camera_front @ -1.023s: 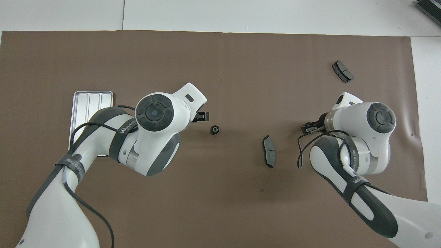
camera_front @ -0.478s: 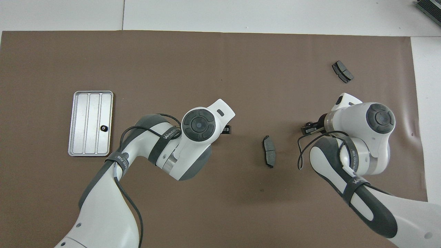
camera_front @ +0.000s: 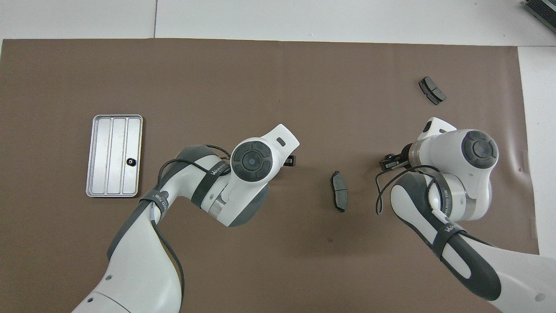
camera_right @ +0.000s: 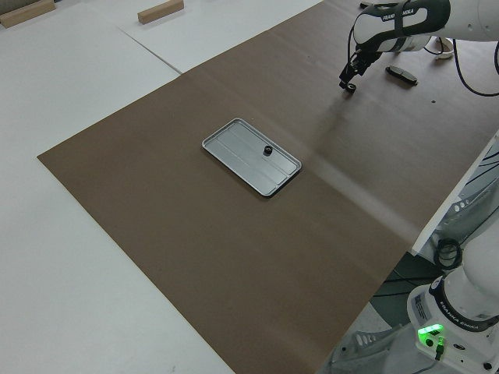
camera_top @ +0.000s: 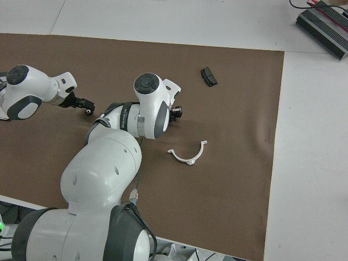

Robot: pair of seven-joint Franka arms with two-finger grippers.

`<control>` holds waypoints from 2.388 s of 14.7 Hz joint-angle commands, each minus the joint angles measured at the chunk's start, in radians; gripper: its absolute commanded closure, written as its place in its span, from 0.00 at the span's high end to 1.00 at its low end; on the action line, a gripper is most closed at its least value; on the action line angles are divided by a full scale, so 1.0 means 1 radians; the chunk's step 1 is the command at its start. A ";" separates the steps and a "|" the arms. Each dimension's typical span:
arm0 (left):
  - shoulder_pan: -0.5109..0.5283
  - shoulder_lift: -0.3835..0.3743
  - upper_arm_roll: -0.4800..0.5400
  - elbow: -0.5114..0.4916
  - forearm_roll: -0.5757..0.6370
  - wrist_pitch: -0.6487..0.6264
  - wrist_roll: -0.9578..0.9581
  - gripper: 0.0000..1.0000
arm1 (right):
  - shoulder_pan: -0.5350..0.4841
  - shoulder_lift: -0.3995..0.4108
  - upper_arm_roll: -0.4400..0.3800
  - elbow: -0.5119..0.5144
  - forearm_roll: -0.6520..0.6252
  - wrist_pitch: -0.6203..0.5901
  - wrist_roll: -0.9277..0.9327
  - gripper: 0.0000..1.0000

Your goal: Pick bearing gear from pile to tray

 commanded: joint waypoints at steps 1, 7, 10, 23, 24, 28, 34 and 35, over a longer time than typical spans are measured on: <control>-0.008 0.023 0.012 0.008 0.025 0.036 -0.015 0.96 | -0.005 -0.012 0.006 -0.028 0.032 -0.038 -0.044 0.59; -0.030 0.028 0.012 -0.003 0.023 0.028 -0.021 0.89 | 0.002 -0.012 0.006 -0.030 0.032 -0.039 -0.044 0.33; -0.036 0.023 0.013 -0.001 0.023 -0.003 -0.024 0.82 | 0.009 -0.012 0.006 -0.030 0.032 -0.039 -0.030 0.16; -0.018 0.023 0.024 0.045 0.020 -0.061 -0.050 0.00 | 0.025 -0.003 0.008 0.064 0.030 -0.121 0.134 0.00; -0.018 0.022 0.026 0.045 0.020 -0.063 -0.052 0.00 | 0.029 -0.004 0.011 0.064 0.030 -0.122 0.151 0.00; 0.016 -0.052 0.056 0.027 0.025 -0.127 -0.029 0.00 | 0.080 -0.029 0.015 0.111 0.030 -0.189 0.276 0.00; 0.231 -0.259 0.053 -0.104 0.023 -0.176 0.305 0.00 | 0.265 -0.009 0.015 0.194 0.032 -0.164 0.678 0.00; 0.269 -0.274 0.053 -0.122 0.023 -0.182 0.351 0.00 | 0.299 0.006 0.015 0.217 0.032 -0.136 0.740 0.00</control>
